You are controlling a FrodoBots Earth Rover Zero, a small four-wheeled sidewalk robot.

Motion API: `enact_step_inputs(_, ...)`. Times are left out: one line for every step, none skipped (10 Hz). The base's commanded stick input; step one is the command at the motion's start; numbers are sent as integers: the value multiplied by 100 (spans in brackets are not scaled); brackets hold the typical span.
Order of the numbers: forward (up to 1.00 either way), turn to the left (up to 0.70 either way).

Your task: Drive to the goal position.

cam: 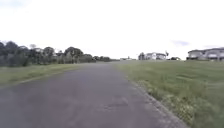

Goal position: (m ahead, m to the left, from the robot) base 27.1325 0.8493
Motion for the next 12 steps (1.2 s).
enact_step_inputs(70,0)
enact_step_inputs(70,0)
enact_step_inputs(70,0)
enact_step_inputs(70,0)
enact_step_inputs(70,0)
enact_step_inputs(70,0)
enact_step_inputs(70,0)
enact_step_inputs(70,0)
enact_step_inputs(70,0)
enact_step_inputs(70,0)
enact_step_inputs(70,0)
enact_step_inputs(70,0)
